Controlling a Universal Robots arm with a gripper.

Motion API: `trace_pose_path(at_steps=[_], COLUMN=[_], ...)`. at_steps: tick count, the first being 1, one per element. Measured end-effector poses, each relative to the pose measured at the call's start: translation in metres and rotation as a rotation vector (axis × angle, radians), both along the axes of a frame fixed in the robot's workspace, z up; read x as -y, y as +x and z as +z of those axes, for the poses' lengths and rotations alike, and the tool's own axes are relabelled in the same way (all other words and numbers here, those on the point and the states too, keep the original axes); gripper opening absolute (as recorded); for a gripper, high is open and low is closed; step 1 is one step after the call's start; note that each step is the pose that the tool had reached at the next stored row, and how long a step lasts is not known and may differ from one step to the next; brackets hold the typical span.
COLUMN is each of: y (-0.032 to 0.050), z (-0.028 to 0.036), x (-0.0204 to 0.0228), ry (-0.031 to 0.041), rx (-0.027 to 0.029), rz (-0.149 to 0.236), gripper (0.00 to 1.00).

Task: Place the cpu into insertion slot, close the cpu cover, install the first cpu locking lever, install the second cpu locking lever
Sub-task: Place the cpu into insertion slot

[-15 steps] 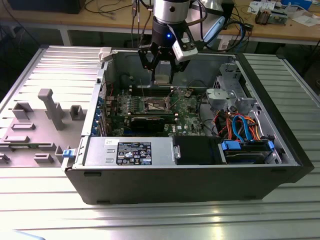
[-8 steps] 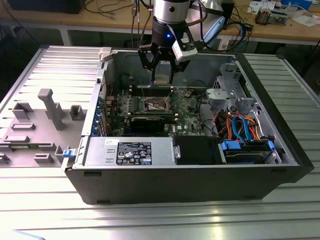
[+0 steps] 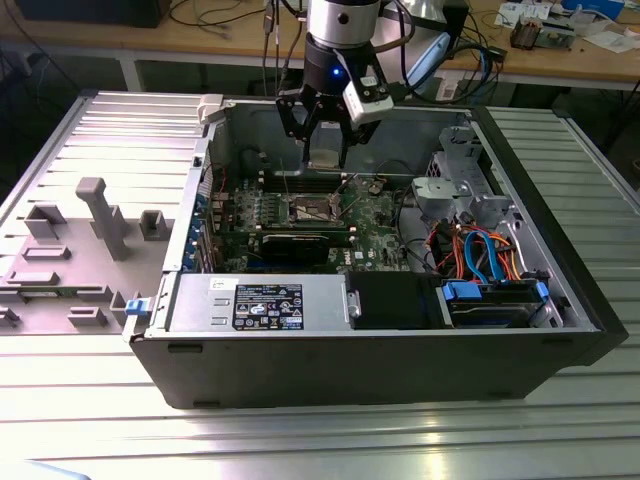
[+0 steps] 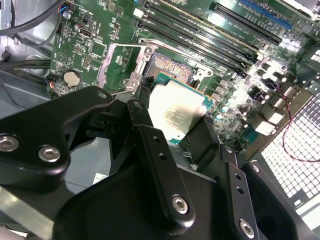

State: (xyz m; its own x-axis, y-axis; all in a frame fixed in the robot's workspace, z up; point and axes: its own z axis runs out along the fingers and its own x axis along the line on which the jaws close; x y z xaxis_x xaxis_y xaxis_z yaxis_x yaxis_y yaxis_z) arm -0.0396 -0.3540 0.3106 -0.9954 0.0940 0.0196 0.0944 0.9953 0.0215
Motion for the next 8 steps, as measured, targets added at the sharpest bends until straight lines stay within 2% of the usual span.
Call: trace_pose_path(at_steps=[8], y=[0.0000], z=[-0.0002], x=[0.0000], ry=[0.0000], rx=[0.0000], rz=[-0.013], gripper=[0.55])
